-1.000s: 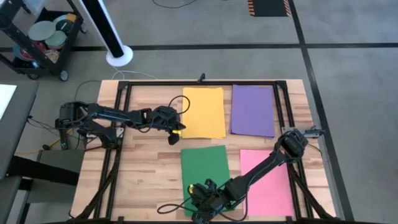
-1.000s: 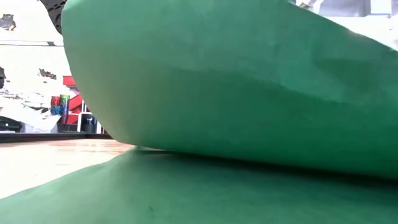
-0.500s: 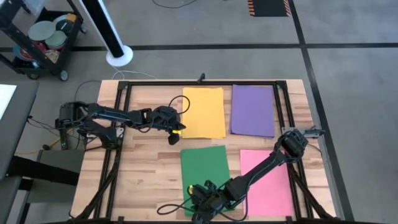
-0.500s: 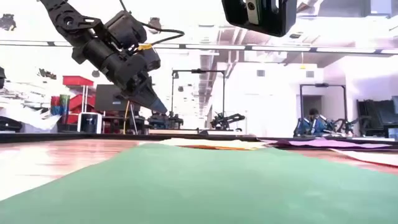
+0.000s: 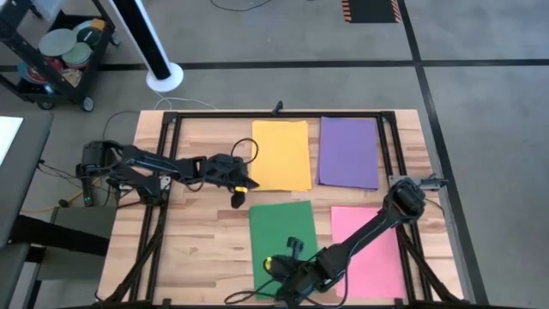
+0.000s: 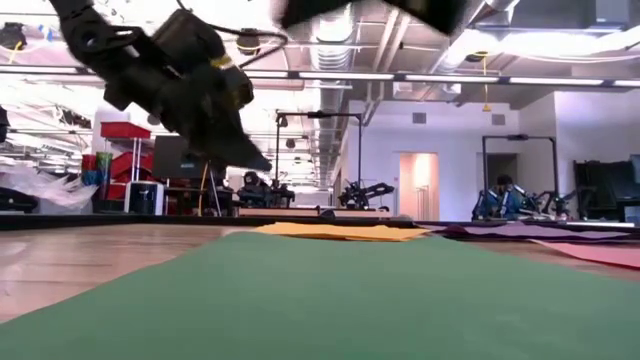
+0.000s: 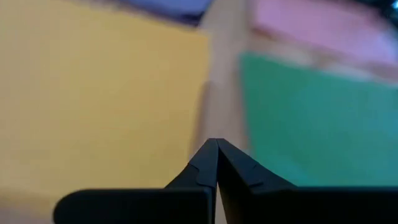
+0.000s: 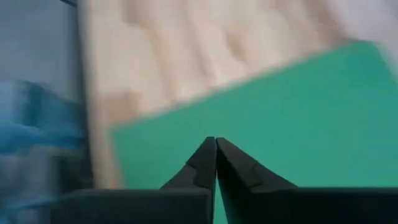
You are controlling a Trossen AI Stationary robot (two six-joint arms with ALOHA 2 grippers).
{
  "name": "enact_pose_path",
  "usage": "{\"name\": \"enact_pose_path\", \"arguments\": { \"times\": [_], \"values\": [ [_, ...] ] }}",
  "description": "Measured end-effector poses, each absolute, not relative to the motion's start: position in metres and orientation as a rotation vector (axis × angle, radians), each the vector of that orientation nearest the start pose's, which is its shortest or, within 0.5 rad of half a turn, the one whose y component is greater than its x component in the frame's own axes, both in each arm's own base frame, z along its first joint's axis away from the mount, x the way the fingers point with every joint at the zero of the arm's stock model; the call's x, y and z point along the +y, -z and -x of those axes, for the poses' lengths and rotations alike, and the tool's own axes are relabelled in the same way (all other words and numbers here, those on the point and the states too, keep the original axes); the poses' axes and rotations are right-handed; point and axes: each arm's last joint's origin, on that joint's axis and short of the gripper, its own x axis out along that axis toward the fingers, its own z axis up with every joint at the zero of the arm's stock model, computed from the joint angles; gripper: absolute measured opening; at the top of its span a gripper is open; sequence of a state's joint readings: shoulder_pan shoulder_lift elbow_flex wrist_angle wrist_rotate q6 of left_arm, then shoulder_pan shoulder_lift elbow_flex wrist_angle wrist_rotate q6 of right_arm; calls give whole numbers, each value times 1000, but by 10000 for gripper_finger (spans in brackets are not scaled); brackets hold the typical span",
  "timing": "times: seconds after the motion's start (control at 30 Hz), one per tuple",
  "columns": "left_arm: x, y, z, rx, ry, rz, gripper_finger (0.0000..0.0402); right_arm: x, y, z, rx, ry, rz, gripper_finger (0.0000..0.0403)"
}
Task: Organize paper
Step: Move the purple paper to the top left of the table
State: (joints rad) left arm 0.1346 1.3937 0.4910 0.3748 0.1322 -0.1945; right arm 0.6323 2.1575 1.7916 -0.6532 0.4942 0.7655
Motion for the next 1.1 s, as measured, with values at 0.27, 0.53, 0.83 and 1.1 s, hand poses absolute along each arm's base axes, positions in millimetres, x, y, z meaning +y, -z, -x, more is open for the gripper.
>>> {"name": "enact_pose_path", "arguments": {
  "times": [0.27,0.53,0.83,1.1],
  "values": [
    [26,-161,-240,218,41,347,0,237,-215,-366,914,375,-4,1],
    [26,-164,-240,170,47,337,0,198,-203,-334,821,341,-100,0],
    [31,-167,-239,159,150,394,0,119,-169,-284,784,290,-205,0],
    [37,-168,-238,149,142,414,0,59,-156,-245,568,153,-319,0]
  ]
}}
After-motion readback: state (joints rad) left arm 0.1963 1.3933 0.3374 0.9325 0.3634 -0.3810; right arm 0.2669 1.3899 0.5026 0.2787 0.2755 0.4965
